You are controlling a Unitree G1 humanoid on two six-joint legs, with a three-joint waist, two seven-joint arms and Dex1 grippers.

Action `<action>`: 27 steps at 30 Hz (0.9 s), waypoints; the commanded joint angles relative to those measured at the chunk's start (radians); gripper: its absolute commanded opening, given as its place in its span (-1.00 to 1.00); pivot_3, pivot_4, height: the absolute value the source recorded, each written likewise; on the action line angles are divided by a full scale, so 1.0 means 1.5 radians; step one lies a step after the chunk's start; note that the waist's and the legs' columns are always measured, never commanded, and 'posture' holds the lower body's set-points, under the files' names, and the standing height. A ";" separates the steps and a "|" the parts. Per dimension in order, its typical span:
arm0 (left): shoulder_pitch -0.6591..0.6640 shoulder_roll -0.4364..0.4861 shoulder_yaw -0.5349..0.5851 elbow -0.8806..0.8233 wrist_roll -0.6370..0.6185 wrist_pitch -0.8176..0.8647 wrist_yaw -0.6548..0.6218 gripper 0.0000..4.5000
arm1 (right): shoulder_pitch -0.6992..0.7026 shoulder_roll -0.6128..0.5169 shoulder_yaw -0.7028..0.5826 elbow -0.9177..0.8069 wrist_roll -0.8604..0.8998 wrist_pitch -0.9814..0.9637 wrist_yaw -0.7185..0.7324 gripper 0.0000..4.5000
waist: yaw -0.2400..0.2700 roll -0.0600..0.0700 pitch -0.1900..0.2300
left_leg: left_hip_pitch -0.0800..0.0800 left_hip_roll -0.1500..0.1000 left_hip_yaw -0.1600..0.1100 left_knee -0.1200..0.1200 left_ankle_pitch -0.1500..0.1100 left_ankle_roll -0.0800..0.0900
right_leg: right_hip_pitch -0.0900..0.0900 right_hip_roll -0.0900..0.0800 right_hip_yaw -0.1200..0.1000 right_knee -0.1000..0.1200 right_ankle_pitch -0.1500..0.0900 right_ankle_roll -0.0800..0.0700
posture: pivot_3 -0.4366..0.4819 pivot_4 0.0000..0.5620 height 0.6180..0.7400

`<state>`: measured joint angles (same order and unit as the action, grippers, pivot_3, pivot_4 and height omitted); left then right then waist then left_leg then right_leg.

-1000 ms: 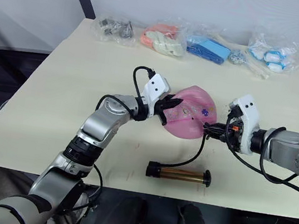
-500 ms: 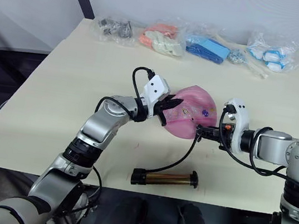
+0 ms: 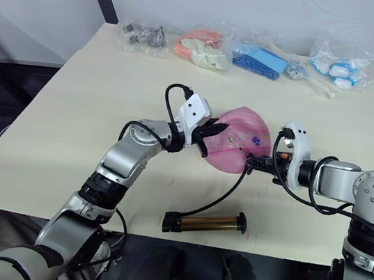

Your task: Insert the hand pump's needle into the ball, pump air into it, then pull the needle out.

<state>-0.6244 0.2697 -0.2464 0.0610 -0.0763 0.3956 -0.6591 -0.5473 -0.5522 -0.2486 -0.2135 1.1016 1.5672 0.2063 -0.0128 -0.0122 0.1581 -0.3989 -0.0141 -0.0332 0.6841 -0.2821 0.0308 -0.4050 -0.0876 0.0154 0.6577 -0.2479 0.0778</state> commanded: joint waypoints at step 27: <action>0.011 0.005 -0.007 -0.019 0.002 -0.006 -0.012 -0.98 | 0.005 0.015 -0.003 -0.032 -0.044 0.019 0.043 -0.86 | -0.001 0.000 0.000 | 0.000 0.000 0.000 0.000 0.000 0.000 | 0.000 0.000 0.000 0.000 0.000 0.000 | -0.05 -0.47 0.94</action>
<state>-0.6181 0.2741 -0.2451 0.0576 -0.0774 0.3951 -0.6688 -0.5349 -0.5332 -0.2483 -0.2393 1.0334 1.5902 0.2637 -0.0136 -0.0121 0.1580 -0.3988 -0.0140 -0.0332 0.6840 -0.2821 0.0308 -0.4050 -0.0875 0.0154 0.6578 -0.2479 0.0779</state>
